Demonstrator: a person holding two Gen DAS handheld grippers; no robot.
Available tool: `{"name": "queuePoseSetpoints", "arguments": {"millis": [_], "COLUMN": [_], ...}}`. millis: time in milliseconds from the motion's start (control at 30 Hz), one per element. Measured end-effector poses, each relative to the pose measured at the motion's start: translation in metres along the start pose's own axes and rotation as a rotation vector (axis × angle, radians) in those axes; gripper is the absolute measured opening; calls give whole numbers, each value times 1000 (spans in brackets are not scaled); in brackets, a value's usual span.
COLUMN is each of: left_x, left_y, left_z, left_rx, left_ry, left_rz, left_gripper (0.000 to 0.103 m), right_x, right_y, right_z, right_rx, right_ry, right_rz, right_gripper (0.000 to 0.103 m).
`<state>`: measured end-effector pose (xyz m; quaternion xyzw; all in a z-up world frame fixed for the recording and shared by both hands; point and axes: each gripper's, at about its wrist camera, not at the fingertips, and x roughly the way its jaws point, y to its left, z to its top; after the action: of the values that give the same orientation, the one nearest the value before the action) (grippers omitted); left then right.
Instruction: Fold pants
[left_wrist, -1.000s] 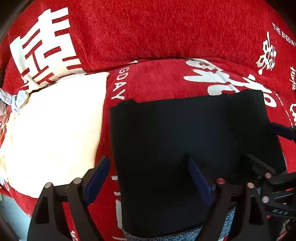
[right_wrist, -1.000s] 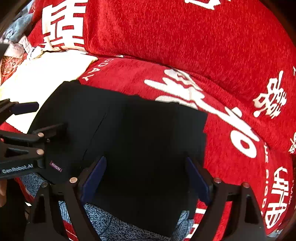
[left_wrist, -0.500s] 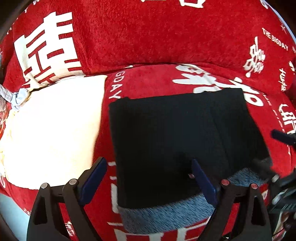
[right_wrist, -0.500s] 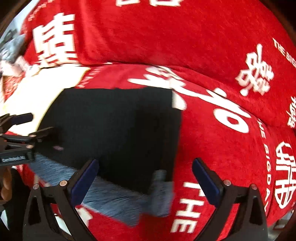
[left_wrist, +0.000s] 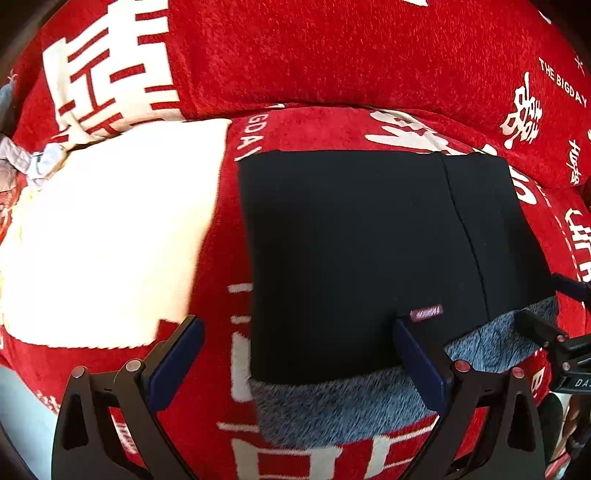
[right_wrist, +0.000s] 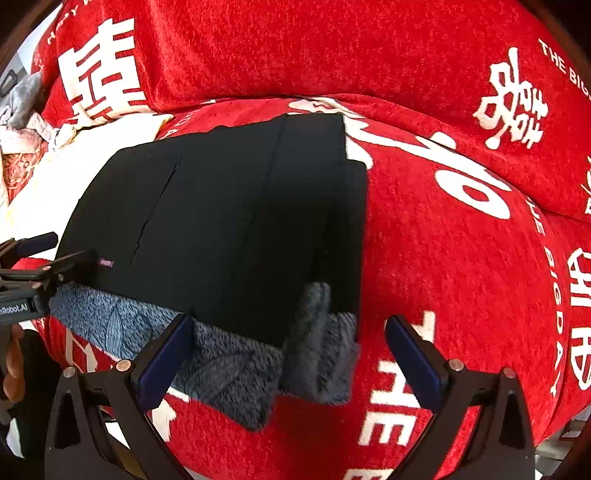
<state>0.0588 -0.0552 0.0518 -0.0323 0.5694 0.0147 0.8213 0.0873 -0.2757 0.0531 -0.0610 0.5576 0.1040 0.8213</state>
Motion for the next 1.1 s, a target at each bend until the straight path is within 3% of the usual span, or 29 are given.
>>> {"name": "queuePoseSetpoints", "arguments": {"millis": [133,233,267,367,433,600,667,767,900,1100], "left_x": [-19,-14,-7,3,5,-7,-17,-26,-32,-39], "left_y": [2,0,-1,8,9,0,-3,-9,-20,-27], "left_z": [-6,-8,-9,-11,-9,-7,-7,-8,-9,-23], "left_rx": [3,23,21,-38,-44,2,2,-4,26,9], "left_ry": [-35,-24,-3,23,33,2,-20,-26,-31,-17], "left_rz": [-22,7,23,-26,-39,-1,-16,-38,-24,-88], "left_gripper": [101,101,101,101,101,101,101,101,101,101], "right_x": [-27,-40,-39,-25,-2,-4,-24,-40,-52,-56], "right_y": [11,21,27,41,44,45,43,44,37,32], "right_z": [2,10,12,15,16,17,13,6,-2,-14], "right_rx": [-21,-55,-75,-116,-105,-105,-95,-108,-63,11], "right_ry": [-80,-139,-142,-117,-53,-45,-83,-85,-72,-58], "right_rz": [-67,-11,11,85,125,64,68,-32,-84,-155], "right_gripper": [103,103,103,103,102,103,103,103,103,103]}}
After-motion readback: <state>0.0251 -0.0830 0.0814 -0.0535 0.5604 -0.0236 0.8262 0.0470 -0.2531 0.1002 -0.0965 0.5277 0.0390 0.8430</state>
